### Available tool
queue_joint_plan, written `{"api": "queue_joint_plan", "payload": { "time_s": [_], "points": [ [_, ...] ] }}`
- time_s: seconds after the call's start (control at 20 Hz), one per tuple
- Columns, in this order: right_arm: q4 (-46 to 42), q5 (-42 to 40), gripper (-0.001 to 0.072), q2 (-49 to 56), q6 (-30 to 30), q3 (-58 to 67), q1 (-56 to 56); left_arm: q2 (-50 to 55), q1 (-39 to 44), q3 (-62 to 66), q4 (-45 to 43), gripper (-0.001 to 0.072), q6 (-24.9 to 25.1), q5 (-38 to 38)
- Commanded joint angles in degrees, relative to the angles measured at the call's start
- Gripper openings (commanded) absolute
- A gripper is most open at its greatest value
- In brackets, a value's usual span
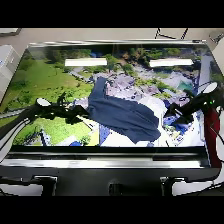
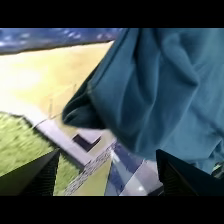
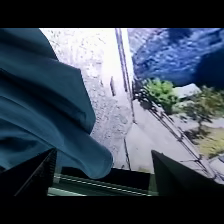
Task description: Fold the clothes and pants, and hang the long-sleeved shirts on hangers.
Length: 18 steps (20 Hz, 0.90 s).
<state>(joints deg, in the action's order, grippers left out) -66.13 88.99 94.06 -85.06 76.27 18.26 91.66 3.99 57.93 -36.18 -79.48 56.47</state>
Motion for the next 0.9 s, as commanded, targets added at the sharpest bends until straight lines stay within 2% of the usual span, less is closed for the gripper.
{"api": "queue_joint_plan", "payload": {
  "time_s": [0.0, 0.05, 0.15, 0.2, 0.25, 0.3, 0.45, 0.5, 0.55, 0.6, 0.65, 0.85],
  "points": [
    [5.66, -0.33, 0.0701, 0.83, 3.58, -5.84, 0.11, 1.25, 3.87, -0.85, 4.81, 0.0713, 1.51, -8.81],
    [6.64, -0.17, 0.0701, 0.83, 4.22, -7.04, 0.11, 1.25, 4.57, -0.85, 4.94, 0.0684, 1.22, -10.62],
    [7.17, -0.13, 0.07, 0.83, 4.35, -9.2, 0.0, 1.25, 5.88, -0.85, 4.94, 0.0442, -1.99, -14.08],
    [7.43, -0.15, 0.07, 0.81, 4.33, -10.38, -0.02, 1.25, 6.45, -0.85, 4.94, 0.0354, -3.3, -15.19],
    [7.56, -0.33, 0.07, 0.81, 4.33, -11.58, -0.35, 1.2, 6.71, -0.83, 5.16, 0.0168, -3.48, -15.5],
    [7.39, -0.79, 0.07, 0.83, 4.33, -13.09, -1.14, 1.05, 6.82, -0.76, 5.18, 0.0056, -3.1, -15.39],
    [6.97, -6.97, 0.0689, 0.83, 4.52, -16.26, -5.11, -1.11, 6.78, -0.72, 5.16, 0.0023, 0.26, -15.45],
    [7.13, -9.38, 0.061, 0.76, 4.5, -16.24, -6.64, -2.16, 6.75, -0.72, 5.16, 0.0023, 0.85, -15.43],
    [7.52, -10.38, 0.0402, 0.44, 4.57, -15.91, -7.72, -3.67, 6.73, -0.72, 5.16, 0.0022, 1.88, -15.43],
    [7.54, -10.4, 0.008, -0.44, 4.52, -14.93, -8.37, -5.44, 6.69, -0.7, 5.16, 0.0022, 3.17, -15.67],
    [8.15, -9.73, 0.0043, -1.9, 4.57, -13.57, -8.35, -7.76, 6.62, -0.39, 5.14, 0.0022, 4.48, -16.2],
    [7.1, -9.75, 0.0043, -14.03, 5.01, 2.78, -7.72, -20.81, 4.11, 10.38, 5.18, 0.0022, 7.85, -19.08]
  ]
}}
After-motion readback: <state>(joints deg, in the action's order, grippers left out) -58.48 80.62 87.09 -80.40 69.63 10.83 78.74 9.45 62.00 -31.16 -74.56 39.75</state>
